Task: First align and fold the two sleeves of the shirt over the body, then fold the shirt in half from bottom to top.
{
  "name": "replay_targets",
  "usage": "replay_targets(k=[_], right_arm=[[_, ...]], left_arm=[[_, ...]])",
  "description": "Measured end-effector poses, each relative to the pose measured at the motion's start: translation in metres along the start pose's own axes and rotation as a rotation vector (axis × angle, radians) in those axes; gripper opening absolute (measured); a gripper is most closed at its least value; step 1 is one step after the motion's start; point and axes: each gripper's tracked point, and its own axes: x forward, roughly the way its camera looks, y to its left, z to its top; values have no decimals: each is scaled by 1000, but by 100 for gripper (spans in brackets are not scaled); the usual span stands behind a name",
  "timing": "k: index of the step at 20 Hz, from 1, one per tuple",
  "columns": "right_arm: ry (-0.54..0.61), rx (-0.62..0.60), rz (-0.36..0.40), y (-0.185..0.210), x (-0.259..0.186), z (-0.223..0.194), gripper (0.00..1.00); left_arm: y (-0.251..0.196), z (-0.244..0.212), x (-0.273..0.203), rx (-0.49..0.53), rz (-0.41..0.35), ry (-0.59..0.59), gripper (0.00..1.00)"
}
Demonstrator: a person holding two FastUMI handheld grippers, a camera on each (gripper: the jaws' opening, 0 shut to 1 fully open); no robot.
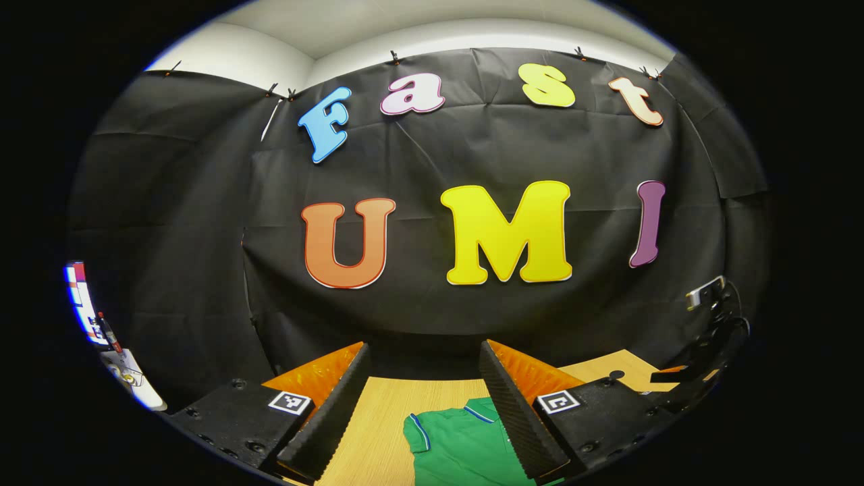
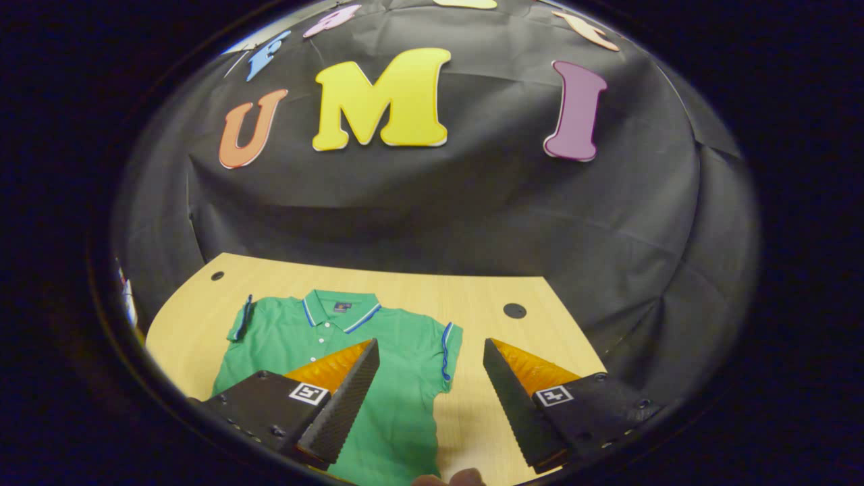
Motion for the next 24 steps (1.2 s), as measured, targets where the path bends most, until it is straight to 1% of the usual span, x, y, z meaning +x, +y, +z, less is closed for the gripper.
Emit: replay_targets(k=[3, 5, 9, 12, 13, 14, 15, 16, 17, 19, 20, 21, 22, 24], right_arm=[[65, -30, -2, -8, 41, -23, 94], [107, -27, -1, -12, 65, -36, 95], [178, -61, -24, -26, 105, -65, 96], [215, -32, -26, -30, 127, -78, 95], [225, -23, -27, -32, 133, -82, 93], [238, -18, -29, -34, 140, -86, 93], [254, -10, -29, -35, 144, -90, 91], [274, 16, -23, -35, 149, -93, 83], [295, 52, -5, -30, 152, -97, 78], [336, 65, 8, -30, 155, -107, 70], [333, 71, 22, -29, 155, -105, 61], [333, 63, 11, -28, 157, -106, 53], [329, 40, -13, -34, 157, -105, 36], [336, 54, 3, -31, 162, -106, 4]], left_arm=[[-3, -3, 4, 2, 5, 17, 100], [-1, -3, 4, 8, 14, 18, 100], [1, -5, 4, 20, 40, 26, 100], [-2, -14, 2, 2, 55, 57, 100], [-2, -17, 2, 3, 62, 68, 100], [-4, -21, 1, 7, 66, 77, 100], [-4, -23, 2, 11, 66, 84, 100], [-6, -24, 1, 16, 66, 89, 100], [-8, -26, 1, 19, 67, 93, 100], [-10, -29, 2, 12, 69, 106, 100], [-14, -29, 2, 9, 68, 110, 100], [-17, -29, 3, 9, 66, 112, 100], [-19, -29, 3, 12, 63, 111, 100], [-23, -26, 3, 20, 53, 106, 100]])
